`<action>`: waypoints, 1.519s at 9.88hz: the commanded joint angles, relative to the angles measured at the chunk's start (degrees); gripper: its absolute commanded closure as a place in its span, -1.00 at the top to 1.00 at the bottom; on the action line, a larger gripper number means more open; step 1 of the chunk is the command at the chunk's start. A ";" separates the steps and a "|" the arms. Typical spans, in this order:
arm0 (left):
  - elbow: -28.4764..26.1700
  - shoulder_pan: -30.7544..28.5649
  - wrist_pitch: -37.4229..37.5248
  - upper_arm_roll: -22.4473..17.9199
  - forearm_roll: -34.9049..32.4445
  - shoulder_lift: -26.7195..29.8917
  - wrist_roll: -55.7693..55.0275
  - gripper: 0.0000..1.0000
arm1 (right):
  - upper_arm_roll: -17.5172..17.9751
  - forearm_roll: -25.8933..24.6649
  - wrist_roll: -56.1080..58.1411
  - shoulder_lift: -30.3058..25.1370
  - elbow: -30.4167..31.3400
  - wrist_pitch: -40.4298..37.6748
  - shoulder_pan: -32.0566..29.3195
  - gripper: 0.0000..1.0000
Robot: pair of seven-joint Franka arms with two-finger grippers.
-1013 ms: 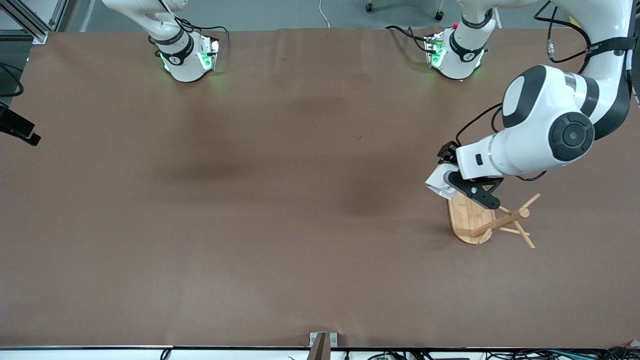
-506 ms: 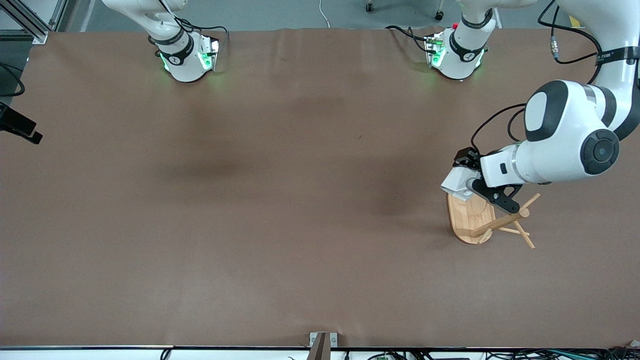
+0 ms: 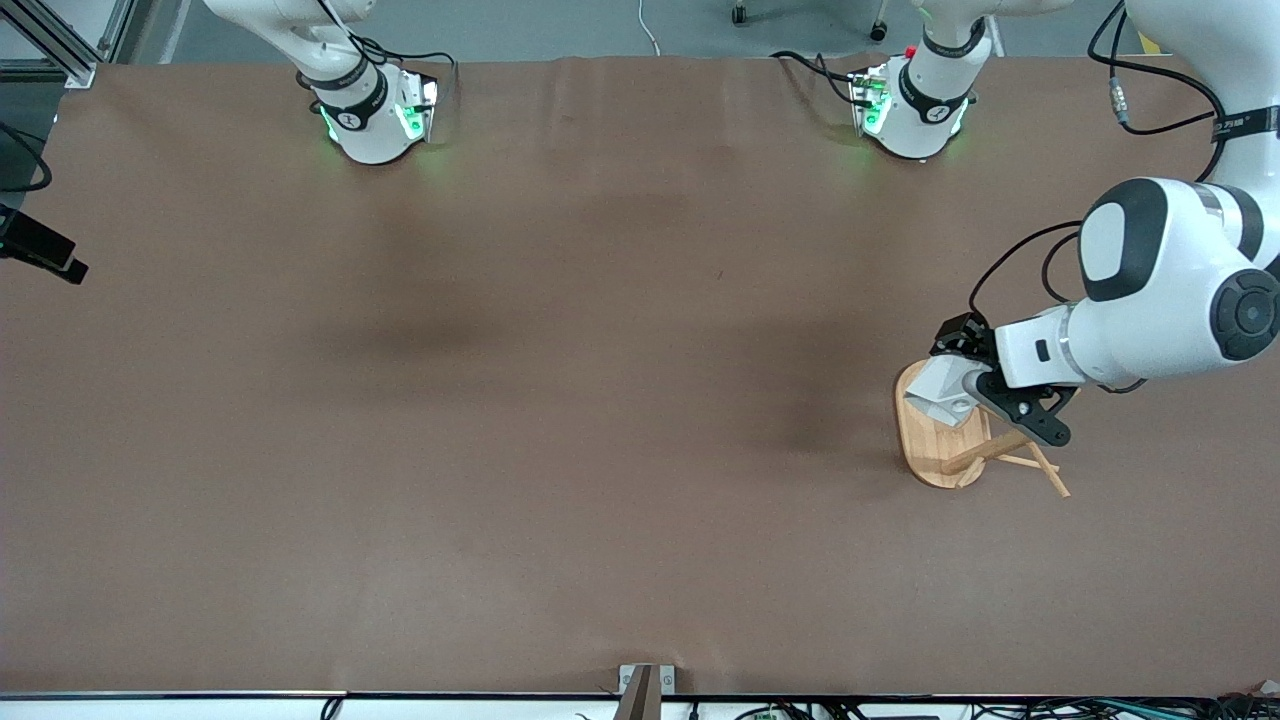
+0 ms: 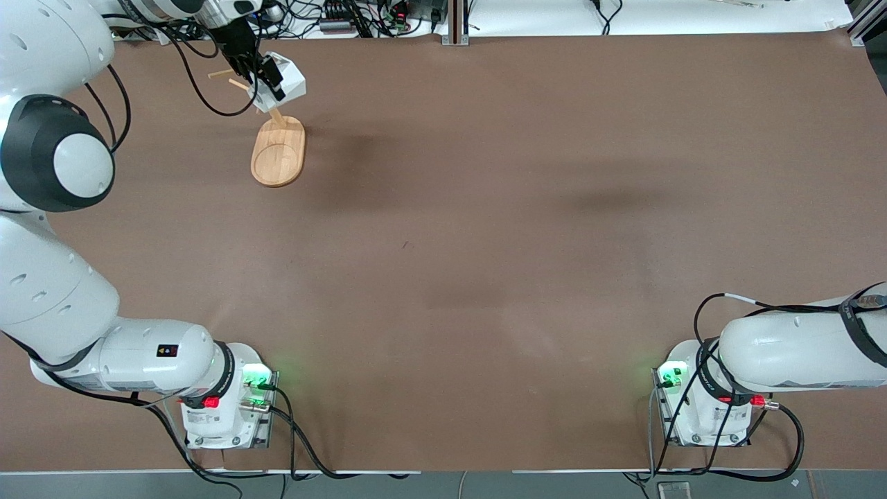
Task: Hang cup on rack
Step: 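Lower the cup handle onto a rack peg with the left gripper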
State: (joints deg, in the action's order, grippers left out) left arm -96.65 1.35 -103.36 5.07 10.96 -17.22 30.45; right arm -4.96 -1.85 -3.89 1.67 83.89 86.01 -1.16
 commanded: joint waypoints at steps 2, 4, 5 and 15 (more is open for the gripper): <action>1.20 0.15 -0.35 -0.84 -0.32 -2.11 1.71 -0.99 | 0.30 0.18 -0.24 -0.35 -0.05 -0.58 -0.25 1.00; 1.11 0.15 -0.79 -1.81 -0.59 -3.34 2.42 -0.99 | 0.21 0.18 -0.24 -0.35 -0.05 -0.58 -0.16 1.00; 1.11 0.15 -0.97 -2.16 -0.41 -3.43 2.42 -0.99 | 0.21 0.18 -0.24 -0.35 -0.05 -0.58 -0.25 1.00; 2.16 0.33 1.93 -3.92 -0.94 3.67 -10.93 1.00 | 0.21 -0.09 3.28 -0.53 -0.05 -0.85 -0.25 1.00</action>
State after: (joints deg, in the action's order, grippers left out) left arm -93.83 1.56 -102.70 1.48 10.90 -16.29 21.32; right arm -4.91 -1.85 -1.05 1.67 83.88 85.85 -1.15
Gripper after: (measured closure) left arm 0.000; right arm 0.000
